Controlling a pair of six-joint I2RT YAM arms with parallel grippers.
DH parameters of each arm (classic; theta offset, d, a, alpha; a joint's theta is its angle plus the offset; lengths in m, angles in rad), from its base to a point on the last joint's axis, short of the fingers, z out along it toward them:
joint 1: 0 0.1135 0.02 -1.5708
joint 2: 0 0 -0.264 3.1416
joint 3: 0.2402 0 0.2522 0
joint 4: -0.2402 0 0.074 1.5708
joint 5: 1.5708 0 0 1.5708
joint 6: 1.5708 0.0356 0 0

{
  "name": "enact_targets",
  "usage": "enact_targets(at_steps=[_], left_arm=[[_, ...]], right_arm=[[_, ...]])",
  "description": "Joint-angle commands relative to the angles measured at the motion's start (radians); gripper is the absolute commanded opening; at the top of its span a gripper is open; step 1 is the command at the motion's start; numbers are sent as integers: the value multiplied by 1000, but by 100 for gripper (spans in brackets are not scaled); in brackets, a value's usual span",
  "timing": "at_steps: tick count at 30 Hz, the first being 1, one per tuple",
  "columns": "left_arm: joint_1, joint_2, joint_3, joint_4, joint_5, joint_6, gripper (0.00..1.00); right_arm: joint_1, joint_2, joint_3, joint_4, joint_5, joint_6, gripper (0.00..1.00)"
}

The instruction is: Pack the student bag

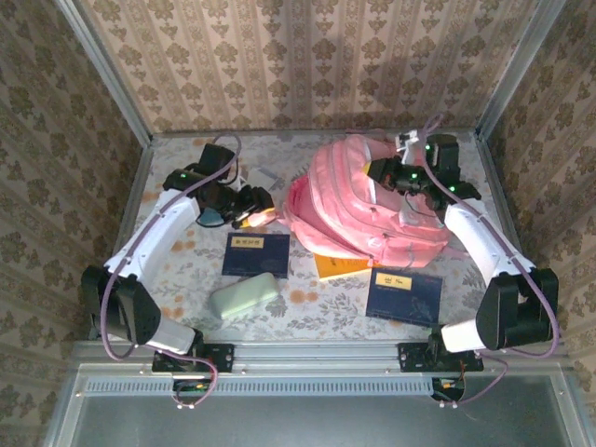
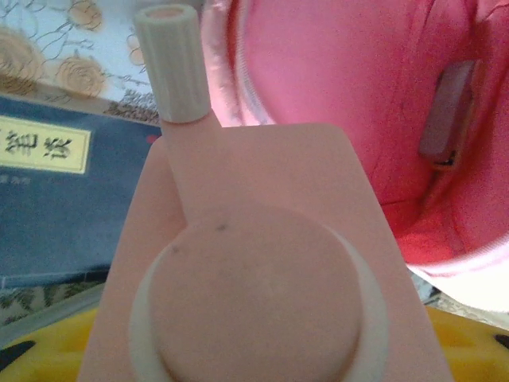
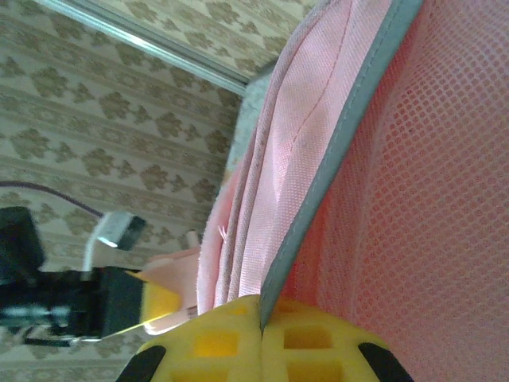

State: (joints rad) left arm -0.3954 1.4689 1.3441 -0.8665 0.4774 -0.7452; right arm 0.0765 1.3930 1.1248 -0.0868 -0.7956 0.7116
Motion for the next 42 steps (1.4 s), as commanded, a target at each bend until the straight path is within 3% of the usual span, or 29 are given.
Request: enact_targets(at_steps=[1, 7, 16, 20, 26, 31, 39, 42], left_arm=[[7, 29, 44, 101, 77, 22, 58], [7, 90, 38, 277, 156, -36, 59], [-24, 219, 93, 611, 340, -102, 61], [-55, 308, 41, 887, 391, -259, 61], [-177, 449, -11, 1294, 389, -516, 61], [-274, 555, 69, 1371, 357, -571, 61], [-336, 700, 107, 1556, 262, -745, 63], [-370, 766, 222, 1504, 281, -739, 63]], right_arm=[[-31, -79, 107, 120, -174, 62, 0], [-60, -24, 127, 277, -319, 199, 0], [-59, -22, 111, 339, -335, 228, 0], [-60, -16, 90, 413, -326, 286, 0], [-61, -9, 89, 451, -309, 322, 0], [-60, 19, 87, 512, -300, 376, 0], [-57, 39, 81, 585, -281, 444, 0], [-45, 49, 81, 605, -282, 458, 0]])
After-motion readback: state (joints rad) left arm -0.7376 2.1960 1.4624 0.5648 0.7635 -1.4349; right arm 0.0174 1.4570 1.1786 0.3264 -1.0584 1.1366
